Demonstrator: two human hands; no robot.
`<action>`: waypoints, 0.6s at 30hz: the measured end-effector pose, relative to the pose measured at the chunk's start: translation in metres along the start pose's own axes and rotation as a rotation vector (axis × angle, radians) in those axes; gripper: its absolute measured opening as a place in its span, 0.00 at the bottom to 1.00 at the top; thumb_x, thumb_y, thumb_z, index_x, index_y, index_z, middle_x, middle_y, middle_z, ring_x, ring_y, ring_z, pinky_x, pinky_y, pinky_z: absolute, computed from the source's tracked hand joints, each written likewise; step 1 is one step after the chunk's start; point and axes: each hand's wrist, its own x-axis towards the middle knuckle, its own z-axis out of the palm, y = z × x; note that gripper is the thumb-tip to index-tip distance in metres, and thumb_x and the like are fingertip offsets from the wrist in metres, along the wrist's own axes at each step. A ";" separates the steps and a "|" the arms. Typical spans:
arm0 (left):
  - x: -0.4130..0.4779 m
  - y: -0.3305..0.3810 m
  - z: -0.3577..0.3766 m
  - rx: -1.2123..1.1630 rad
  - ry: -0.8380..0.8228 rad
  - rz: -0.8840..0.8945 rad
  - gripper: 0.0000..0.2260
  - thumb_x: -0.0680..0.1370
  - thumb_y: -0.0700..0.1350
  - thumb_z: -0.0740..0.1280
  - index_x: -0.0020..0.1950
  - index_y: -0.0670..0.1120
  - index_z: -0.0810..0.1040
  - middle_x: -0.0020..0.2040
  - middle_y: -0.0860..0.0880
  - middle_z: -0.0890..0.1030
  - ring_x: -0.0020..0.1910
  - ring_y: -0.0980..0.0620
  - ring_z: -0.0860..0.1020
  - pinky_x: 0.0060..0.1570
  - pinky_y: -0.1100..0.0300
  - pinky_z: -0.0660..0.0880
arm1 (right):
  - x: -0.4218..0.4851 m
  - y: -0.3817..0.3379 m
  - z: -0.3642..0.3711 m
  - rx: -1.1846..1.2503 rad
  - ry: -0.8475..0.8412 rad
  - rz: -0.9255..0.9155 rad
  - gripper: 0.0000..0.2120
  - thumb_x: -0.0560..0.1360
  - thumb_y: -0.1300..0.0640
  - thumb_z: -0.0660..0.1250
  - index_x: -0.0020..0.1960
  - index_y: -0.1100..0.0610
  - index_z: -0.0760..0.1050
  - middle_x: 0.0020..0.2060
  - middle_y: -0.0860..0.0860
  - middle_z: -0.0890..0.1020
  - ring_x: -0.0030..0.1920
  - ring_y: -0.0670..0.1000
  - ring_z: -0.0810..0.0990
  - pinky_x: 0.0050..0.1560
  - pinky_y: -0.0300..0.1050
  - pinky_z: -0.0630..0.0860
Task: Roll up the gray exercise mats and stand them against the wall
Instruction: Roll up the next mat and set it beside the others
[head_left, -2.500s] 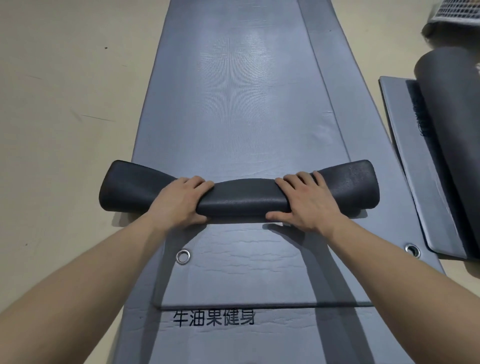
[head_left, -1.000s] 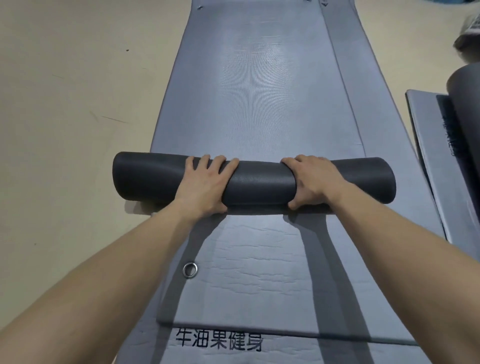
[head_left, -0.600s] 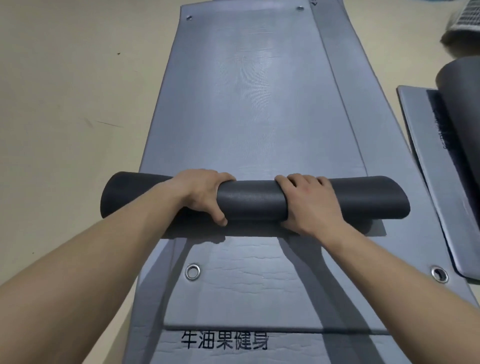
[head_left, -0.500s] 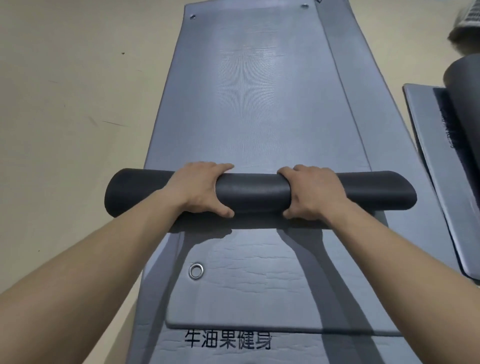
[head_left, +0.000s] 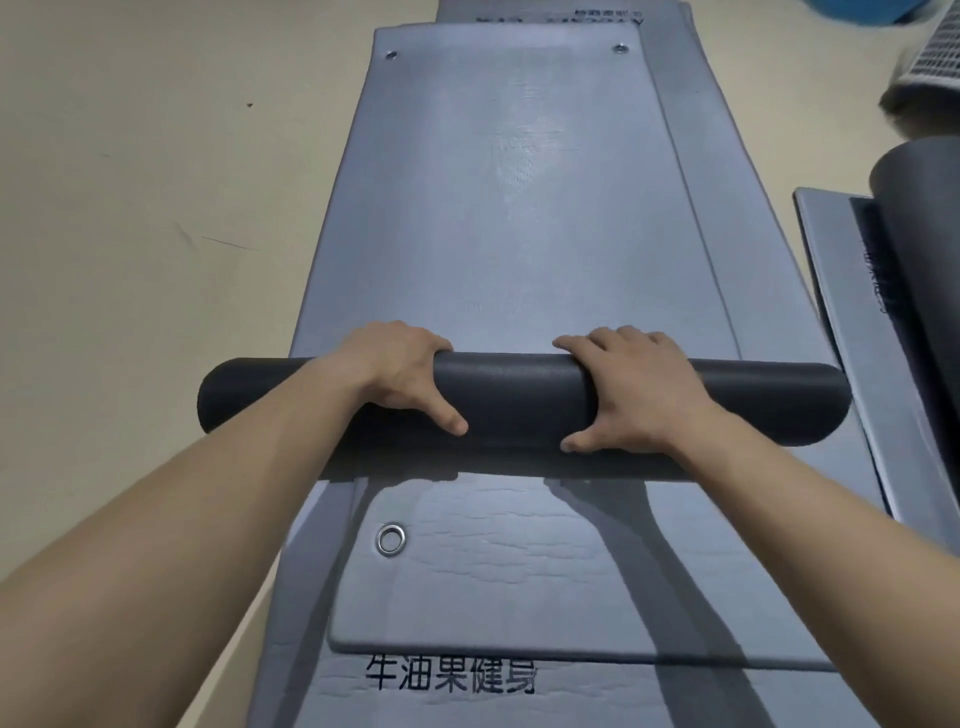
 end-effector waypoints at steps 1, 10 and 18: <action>0.003 0.000 -0.003 -0.028 -0.033 0.001 0.33 0.59 0.74 0.76 0.57 0.58 0.76 0.48 0.57 0.81 0.48 0.51 0.78 0.45 0.54 0.73 | -0.009 -0.009 0.016 -0.087 0.115 -0.001 0.57 0.57 0.29 0.78 0.78 0.50 0.61 0.67 0.51 0.75 0.65 0.57 0.74 0.69 0.59 0.67; 0.005 0.004 0.067 0.075 0.863 0.152 0.21 0.80 0.55 0.66 0.69 0.46 0.77 0.67 0.39 0.77 0.63 0.35 0.76 0.61 0.41 0.74 | 0.058 0.014 -0.006 0.104 -0.117 -0.042 0.66 0.56 0.28 0.80 0.83 0.47 0.49 0.76 0.53 0.62 0.75 0.58 0.61 0.75 0.58 0.60; 0.034 -0.004 0.054 0.309 0.399 0.078 0.62 0.61 0.75 0.74 0.83 0.51 0.46 0.82 0.47 0.56 0.82 0.43 0.54 0.81 0.43 0.50 | 0.013 0.020 0.062 -0.119 0.172 0.098 0.70 0.54 0.25 0.77 0.84 0.47 0.45 0.80 0.62 0.56 0.80 0.63 0.54 0.77 0.67 0.49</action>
